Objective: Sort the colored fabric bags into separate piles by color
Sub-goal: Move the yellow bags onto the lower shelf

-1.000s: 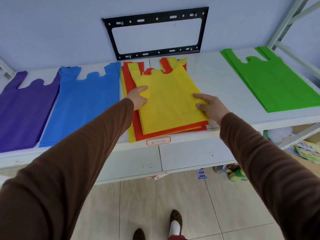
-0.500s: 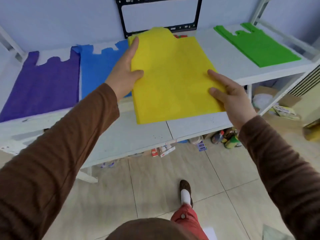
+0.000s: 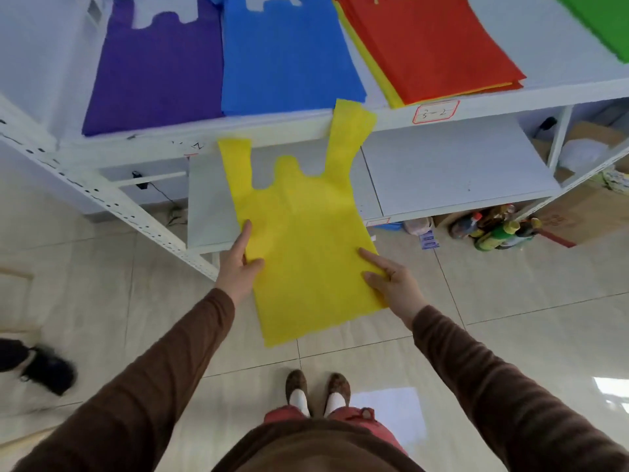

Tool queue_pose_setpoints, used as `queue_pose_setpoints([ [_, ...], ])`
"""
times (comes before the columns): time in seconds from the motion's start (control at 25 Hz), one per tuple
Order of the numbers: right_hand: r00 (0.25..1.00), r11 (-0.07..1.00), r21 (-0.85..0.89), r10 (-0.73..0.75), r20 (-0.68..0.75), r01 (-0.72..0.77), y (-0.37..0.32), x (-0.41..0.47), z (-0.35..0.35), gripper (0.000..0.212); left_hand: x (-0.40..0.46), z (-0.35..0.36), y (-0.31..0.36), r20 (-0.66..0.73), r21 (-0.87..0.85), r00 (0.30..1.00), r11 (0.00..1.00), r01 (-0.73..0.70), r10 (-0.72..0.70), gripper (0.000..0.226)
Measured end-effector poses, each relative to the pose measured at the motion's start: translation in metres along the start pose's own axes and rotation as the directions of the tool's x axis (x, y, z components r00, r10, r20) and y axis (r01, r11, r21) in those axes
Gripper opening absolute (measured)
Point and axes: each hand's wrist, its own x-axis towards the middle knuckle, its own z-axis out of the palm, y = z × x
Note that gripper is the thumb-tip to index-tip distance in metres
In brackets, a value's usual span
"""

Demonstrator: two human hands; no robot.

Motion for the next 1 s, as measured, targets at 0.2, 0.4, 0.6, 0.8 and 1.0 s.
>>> queue_pose_setpoints([
  [0.2, 0.998, 0.997, -0.038, 0.064, 0.023, -0.063, 0.009, 0.043, 0.028, 0.046, 0.04, -0.009, -0.04, 0.048, -0.002, 0.986, 0.987, 0.163, -0.162, 0.08],
  [0.4, 0.997, 0.99, -0.122, 0.074, -0.006, -0.074, -0.009, 0.128, 0.078, 0.049, 0.123, -0.059, -0.072, 0.064, 0.023, 0.98, 0.982, 0.189, -0.19, 0.082],
  [0.6, 0.994, 0.975, -0.221, -0.06, -0.094, 0.038, -0.044, 0.229, 0.132, 0.05, 0.23, -0.115, -0.076, 0.016, -0.001, 0.994, 0.994, 0.109, -0.109, 0.077],
  [0.8, 0.942, 0.953, -0.111, -0.298, -0.153, 0.283, -0.072, 0.308, 0.156, 0.049, 0.353, -0.167, -0.101, -0.028, -0.083, 0.972, 0.969, 0.232, -0.235, 0.029],
  [1.0, 0.96, 0.969, 0.009, -0.243, -0.14, 0.247, 0.001, 0.358, 0.179, 0.055, 0.389, -0.166, -0.139, -0.113, -0.106, 0.993, 0.994, -0.033, 0.021, 0.059],
])
